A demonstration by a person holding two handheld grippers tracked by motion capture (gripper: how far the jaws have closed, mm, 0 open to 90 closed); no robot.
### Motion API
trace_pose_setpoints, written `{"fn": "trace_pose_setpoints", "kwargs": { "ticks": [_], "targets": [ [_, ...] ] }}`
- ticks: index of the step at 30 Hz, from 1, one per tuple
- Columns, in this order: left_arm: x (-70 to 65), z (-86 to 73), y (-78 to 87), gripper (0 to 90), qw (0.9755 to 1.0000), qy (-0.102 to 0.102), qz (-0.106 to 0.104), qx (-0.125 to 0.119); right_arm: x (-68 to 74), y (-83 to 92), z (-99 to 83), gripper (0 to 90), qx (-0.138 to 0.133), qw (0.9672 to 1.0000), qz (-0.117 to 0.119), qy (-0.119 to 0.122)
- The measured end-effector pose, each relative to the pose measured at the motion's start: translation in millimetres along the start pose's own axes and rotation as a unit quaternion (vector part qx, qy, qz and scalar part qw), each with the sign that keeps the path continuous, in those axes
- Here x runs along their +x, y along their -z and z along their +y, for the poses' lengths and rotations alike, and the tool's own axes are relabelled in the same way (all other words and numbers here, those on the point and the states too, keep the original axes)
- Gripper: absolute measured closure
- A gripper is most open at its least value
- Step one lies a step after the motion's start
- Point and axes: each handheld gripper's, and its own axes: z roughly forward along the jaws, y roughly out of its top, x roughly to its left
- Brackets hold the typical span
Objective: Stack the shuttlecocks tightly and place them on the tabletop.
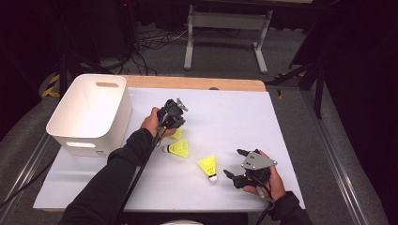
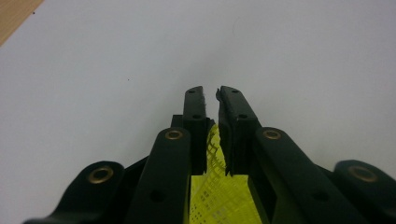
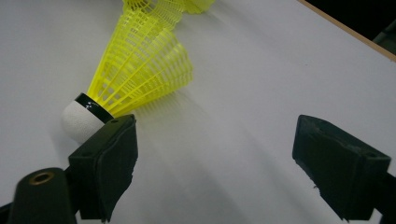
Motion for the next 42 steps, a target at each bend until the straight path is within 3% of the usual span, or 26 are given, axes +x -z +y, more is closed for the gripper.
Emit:
{"fn": "trace_pose_setpoints", "kwargs": {
  "ticks": [12,16,19,23,28,32,36,42],
  "targets": [
    [1.3,5.2,-4.5,84.2,0.9997,0.016,0.014,-0.015,-0.3,0.0,-0.2,14.8,0.002,1.0,-0.001,0.001],
    [3.7,4.3,5.1,78.2,0.9989,0.022,0.023,-0.034,-0.7,0.6,-0.5,14.8,0.0,1.0,-0.001,0.0],
    [5.2,2.5,21.7,73.2,0.9973,0.027,0.026,-0.063,-1.1,0.9,-0.5,14.7,0.0,1.0,-0.003,-0.001],
    [1.2,-1.3,47.5,70.6,0.9955,-0.001,0.031,-0.09,-1.3,1.3,0.1,14.8,0.0,1.0,-0.005,-0.001],
    [-7.8,-8.2,63.0,70.5,0.9933,-0.022,0.038,-0.106,-1.8,2.2,0.5,14.8,-0.003,1.0,-0.008,-0.003],
    [-11.6,-15.7,71.5,69.2,0.9921,-0.032,0.037,-0.116,-2.4,2.6,0.7,14.8,-0.004,0.9999,-0.011,-0.006],
    [-13.1,-24.1,77.7,68.3,0.9911,-0.043,0.039,-0.12,-0.5,6.3,2.9,15.7,-0.022,0.9996,-0.016,-0.001],
    [-18.4,-35.7,89.3,67.2,0.9876,-0.056,0.04,-0.141,-1.8,7.3,2.6,15.8,-0.024,0.9995,-0.019,-0.003]
  ]
}}
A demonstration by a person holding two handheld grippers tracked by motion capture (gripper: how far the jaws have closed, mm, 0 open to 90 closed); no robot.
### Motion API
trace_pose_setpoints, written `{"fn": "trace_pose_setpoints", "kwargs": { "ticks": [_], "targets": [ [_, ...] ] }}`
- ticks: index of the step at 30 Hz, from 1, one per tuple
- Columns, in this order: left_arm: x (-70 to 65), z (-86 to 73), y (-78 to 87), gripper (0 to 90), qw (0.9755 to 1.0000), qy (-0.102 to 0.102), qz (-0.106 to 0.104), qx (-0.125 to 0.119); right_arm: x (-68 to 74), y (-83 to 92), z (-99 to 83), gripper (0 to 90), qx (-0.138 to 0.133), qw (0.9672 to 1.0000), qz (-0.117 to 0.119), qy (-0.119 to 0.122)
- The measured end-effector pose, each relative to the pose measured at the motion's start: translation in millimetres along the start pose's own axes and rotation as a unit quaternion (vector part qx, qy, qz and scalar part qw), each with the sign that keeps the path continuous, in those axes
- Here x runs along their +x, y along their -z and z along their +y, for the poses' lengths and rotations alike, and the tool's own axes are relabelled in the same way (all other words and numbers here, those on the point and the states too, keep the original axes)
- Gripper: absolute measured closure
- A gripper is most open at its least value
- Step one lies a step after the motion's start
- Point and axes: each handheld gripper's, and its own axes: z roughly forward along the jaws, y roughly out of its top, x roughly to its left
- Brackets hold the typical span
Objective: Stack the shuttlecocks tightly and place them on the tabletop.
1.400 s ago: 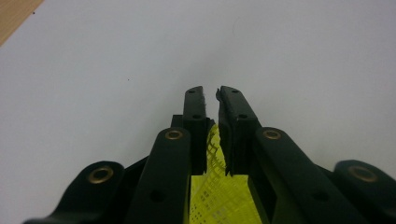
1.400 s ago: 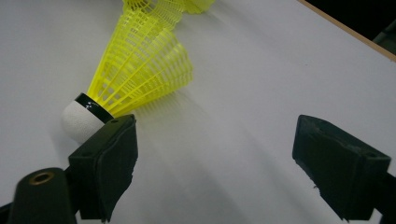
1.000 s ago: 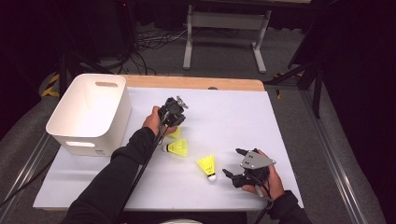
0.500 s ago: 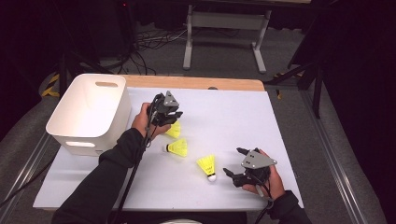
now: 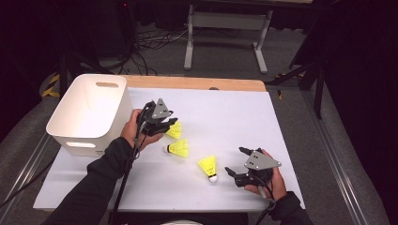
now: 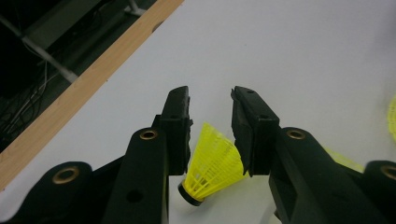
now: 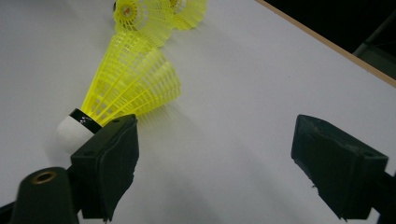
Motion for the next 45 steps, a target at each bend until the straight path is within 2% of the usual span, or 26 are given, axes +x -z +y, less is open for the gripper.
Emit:
{"fn": "trace_pose_setpoints", "kwargs": {
  "ticks": [7,10,12,14,16,20,23,26,29,35,45],
  "targets": [
    [-12.6,-14.2,16.1,65.0,0.9992,-0.023,-0.008,-0.031,-0.5,0.2,0.2,16.1,0.0,1.0,-0.001,-0.004],
    [-16.8,-19.8,20.9,63.8,0.9986,-0.025,-0.015,-0.044,-0.2,-0.6,0.5,16.2,-0.001,1.0,0.0,-0.006],
    [-20.0,-25.0,24.3,62.8,0.9981,-0.034,-0.011,-0.05,0.4,-1.1,0.8,16.2,-0.001,1.0,0.001,-0.007],
    [-22.0,-28.2,26.0,59.7,0.998,-0.038,-0.009,-0.05,0.9,-1.5,1.0,16.2,-0.001,1.0,0.002,-0.007],
    [-25.4,-33.4,28.5,55.4,0.9977,-0.035,-0.002,-0.058,1.0,-1.8,1.0,16.3,0.001,1.0,0.001,-0.008],
    [-29.7,-45.4,34.0,49.6,0.9967,-0.037,-0.001,-0.072,1.1,-2.0,0.6,16.3,-0.003,1.0,-0.003,-0.009],
    [-32.5,-53.2,37.2,46.8,0.996,-0.046,0.002,-0.077,1.3,-2.4,0.6,16.4,-0.003,0.9999,-0.006,-0.008],
    [-35.6,-61.3,40.6,45.0,0.9947,-0.055,-0.007,-0.086,1.7,-2.7,0.6,16.5,-0.001,0.9999,-0.009,-0.006],
    [-40.9,-69.8,42.5,41.7,0.9942,-0.069,-0.001,-0.082,2.5,-2.3,1.2,16.5,-0.003,0.9999,-0.01,-0.004],
    [-43.9,-83.3,48.6,34.7,0.9943,-0.068,0.0,-0.081,3.3,-1.9,1.8,16.7,-0.006,0.9999,-0.011,-0.004],
    [-46.8,-112.3,65.4,23.3,0.9946,-0.053,-0.003,-0.089,3.9,-2.7,2.2,16.8,-0.005,0.9999,-0.01,-0.002]
  ]
}}
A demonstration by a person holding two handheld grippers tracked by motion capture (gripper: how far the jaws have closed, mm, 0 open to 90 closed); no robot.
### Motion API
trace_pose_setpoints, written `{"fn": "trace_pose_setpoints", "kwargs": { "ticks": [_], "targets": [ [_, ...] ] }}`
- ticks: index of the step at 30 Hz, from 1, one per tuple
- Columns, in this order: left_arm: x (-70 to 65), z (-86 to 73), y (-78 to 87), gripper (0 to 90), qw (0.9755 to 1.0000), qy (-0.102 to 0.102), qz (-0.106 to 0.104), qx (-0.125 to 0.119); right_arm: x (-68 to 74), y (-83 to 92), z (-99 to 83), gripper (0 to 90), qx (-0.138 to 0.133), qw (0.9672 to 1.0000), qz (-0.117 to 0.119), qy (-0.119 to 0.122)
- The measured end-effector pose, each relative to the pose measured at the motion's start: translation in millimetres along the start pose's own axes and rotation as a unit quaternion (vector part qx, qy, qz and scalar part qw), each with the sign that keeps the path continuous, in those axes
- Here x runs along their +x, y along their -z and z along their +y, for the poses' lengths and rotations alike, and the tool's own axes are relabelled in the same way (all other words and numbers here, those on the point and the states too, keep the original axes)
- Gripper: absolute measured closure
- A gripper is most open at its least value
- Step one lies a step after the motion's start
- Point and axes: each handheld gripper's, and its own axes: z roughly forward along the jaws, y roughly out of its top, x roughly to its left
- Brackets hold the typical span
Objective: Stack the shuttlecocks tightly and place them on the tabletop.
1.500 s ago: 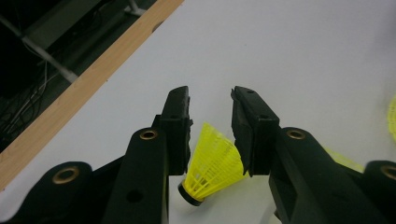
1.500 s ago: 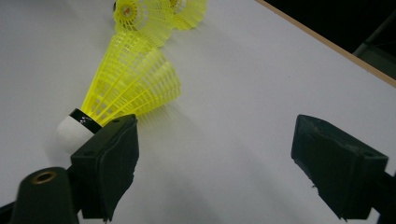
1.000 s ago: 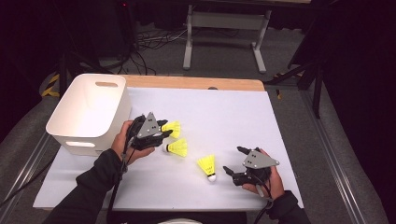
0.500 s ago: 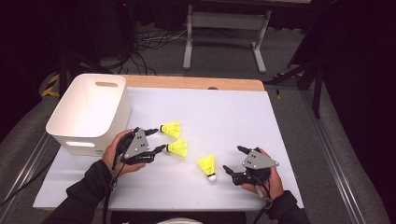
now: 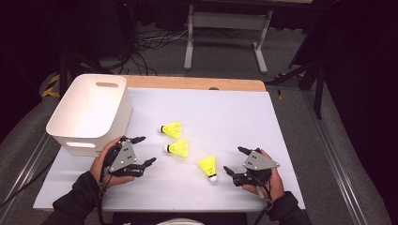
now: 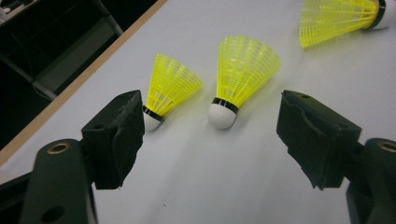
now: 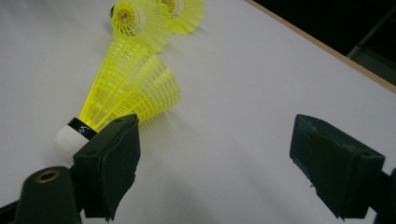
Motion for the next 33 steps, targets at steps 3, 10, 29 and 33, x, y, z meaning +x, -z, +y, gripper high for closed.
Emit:
{"fn": "trace_pose_setpoints", "kwargs": {
  "ticks": [3,10,29,33],
  "targets": [
    [-1.5,-7.9,6.4,20.5,1.0,0.009,-0.003,-0.002,0.5,-0.5,0.3,16.9,0.001,1.0,0.0,0.0],
    [-2.7,-25.0,18.4,16.6,0.9994,0.034,-0.004,-0.006,1.2,-1.1,1.1,17.0,0.003,1.0,0.0,0.001],
    [-7.0,-61.2,55.2,7.6,0.9962,0.086,0.014,0.001,-0.6,0.4,5.3,18.7,-0.005,0.9994,0.029,-0.019],
    [-7.9,-67.2,60.2,6.7,0.9956,0.092,0.018,0.007,-2.7,-0.9,10.5,18.6,-0.013,0.9986,0.043,-0.03]
  ]
}}
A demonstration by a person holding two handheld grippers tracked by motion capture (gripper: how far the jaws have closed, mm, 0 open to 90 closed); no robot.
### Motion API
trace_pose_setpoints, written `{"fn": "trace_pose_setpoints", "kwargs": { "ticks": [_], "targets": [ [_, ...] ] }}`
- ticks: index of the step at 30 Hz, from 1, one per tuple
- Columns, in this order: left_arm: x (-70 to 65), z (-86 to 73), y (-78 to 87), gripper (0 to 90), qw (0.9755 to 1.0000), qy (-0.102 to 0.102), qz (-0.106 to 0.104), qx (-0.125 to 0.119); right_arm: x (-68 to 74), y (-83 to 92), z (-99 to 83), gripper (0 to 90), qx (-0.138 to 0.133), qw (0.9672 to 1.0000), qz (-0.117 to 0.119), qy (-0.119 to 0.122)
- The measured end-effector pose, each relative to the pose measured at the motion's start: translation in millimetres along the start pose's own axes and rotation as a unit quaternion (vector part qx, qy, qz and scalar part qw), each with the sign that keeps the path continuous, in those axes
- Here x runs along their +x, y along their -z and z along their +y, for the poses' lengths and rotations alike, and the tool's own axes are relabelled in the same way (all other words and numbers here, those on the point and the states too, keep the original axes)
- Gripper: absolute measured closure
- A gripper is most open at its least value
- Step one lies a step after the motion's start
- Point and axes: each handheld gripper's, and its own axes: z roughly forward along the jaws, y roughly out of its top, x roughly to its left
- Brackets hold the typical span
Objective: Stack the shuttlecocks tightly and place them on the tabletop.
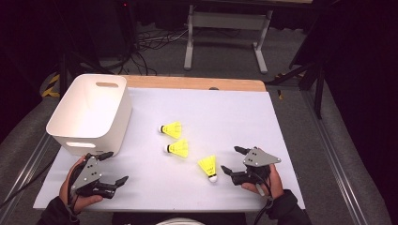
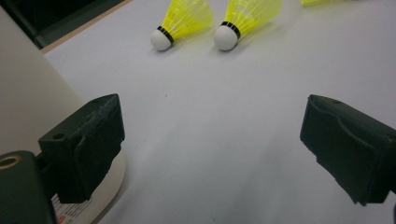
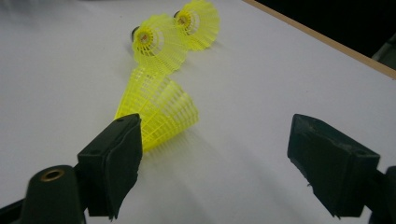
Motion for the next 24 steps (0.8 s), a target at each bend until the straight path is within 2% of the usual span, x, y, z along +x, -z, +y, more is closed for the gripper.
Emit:
{"fn": "trace_pose_setpoints", "kwargs": {
  "ticks": [2,3,9,15,19,24],
  "targets": [
    [0.1,-1.7,1.4,6.5,1.0,-0.001,0.004,0.004,0.2,-1.7,1.9,18.6,0.003,1.0,0.004,0.003],
    [0.4,-2.5,2.0,6.5,1.0,0.001,0.003,0.004,-0.2,-3.3,5.0,18.6,0.003,0.9999,0.014,0.004],
    [1.5,-3.4,3.4,6.0,0.9999,0.012,0.001,0.002,1.8,-3.4,17.4,18.4,0.002,0.9997,0.021,0.009],
    [2.2,-3.6,4.0,5.8,0.9999,0.015,-0.003,-0.003,1.1,-6.3,38.3,20.9,0.001,0.9995,0.03,-0.002],
    [3.6,-4.0,5.9,5.7,0.9999,0.016,-0.001,-0.006,3.4,-13.3,54.5,21.8,0.013,0.9994,0.03,0.006],
    [3.2,-4.1,5.9,5.5,0.9999,0.015,-0.001,-0.007,10.0,-26.0,71.1,20.5,0.028,0.9982,0.048,0.022]
  ]
}}
